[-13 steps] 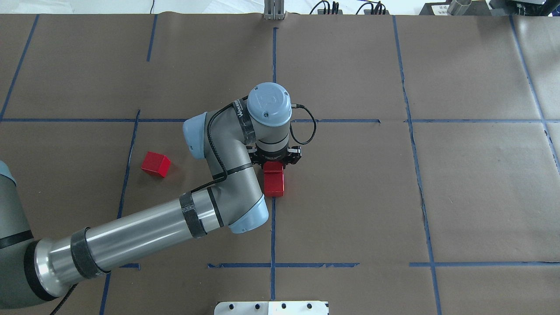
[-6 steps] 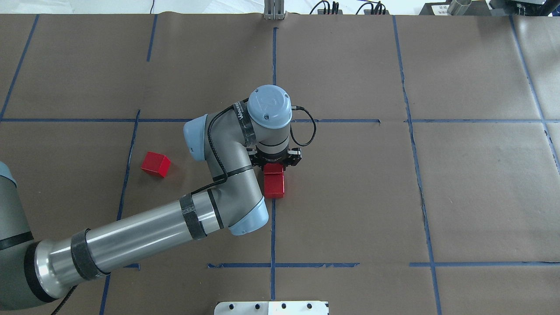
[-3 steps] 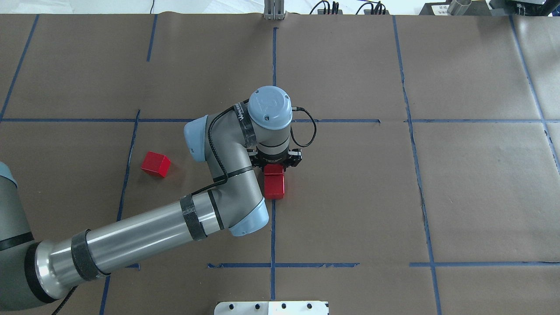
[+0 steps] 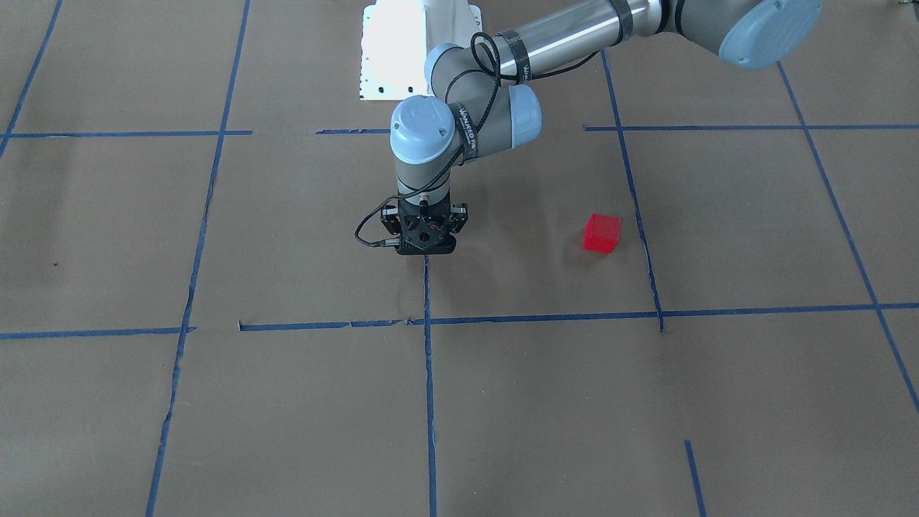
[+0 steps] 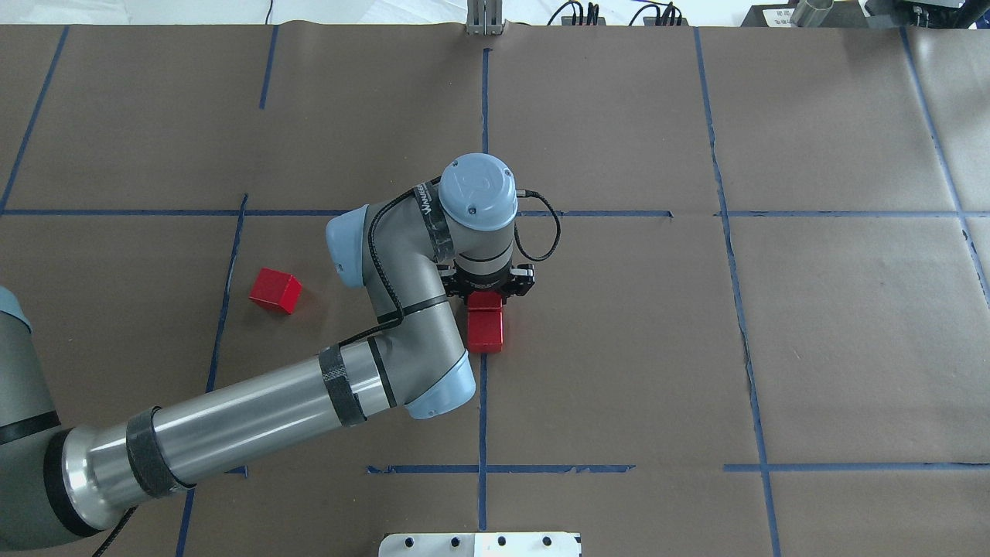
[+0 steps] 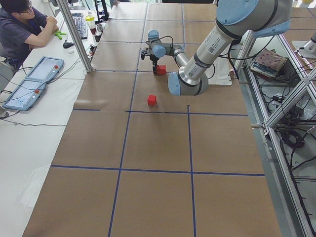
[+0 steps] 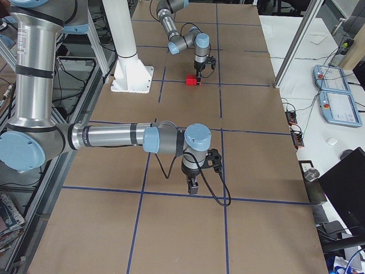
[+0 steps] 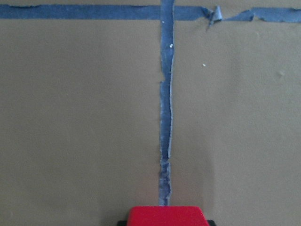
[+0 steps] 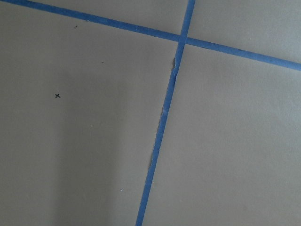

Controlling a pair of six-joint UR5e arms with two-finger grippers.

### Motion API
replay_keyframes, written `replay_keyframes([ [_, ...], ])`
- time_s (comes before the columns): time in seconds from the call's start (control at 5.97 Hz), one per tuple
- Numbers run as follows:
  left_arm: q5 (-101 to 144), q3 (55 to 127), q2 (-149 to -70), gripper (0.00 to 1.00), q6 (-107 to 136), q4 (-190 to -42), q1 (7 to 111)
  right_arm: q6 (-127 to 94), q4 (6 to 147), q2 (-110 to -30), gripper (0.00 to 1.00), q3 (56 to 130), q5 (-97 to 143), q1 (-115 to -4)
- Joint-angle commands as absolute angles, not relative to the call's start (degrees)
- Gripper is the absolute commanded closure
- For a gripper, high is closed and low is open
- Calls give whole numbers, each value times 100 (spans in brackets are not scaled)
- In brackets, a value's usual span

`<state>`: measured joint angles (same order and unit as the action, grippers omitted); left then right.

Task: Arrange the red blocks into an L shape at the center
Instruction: 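Lower the cube against the placed cube's far side with the left gripper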

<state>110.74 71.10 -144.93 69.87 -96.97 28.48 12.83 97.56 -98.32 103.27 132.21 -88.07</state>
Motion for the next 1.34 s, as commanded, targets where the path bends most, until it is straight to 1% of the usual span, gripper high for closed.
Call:
replay_keyframes([
  [0.0,11074,7110,-14493,52,6987,-9712,2848,1283,9756,-9835,0,10327,13228,-8807],
  [0.34,11074,7110,-14493,43,6979,-9721,2848,1283,9756,-9826,0,10318,13219,-8807],
  [0.5,11074,7110,-14493,37,6970,-9721,2848,1283,9756,-9826,0,10318,13219,-8807],
  [0.84,11083,7119,-14484,32,6961,-9729,2848,1283,9756,-9826,0,10318,13219,-8807],
  [1.01,11083,7119,-14484,26,6944,-9729,2848,1275,9756,-9826,0,10318,13219,-8807],
  [1.17,11057,7171,-14476,0,6926,-9712,2865,1274,9756,-9817,0,10318,13219,-8807],
])
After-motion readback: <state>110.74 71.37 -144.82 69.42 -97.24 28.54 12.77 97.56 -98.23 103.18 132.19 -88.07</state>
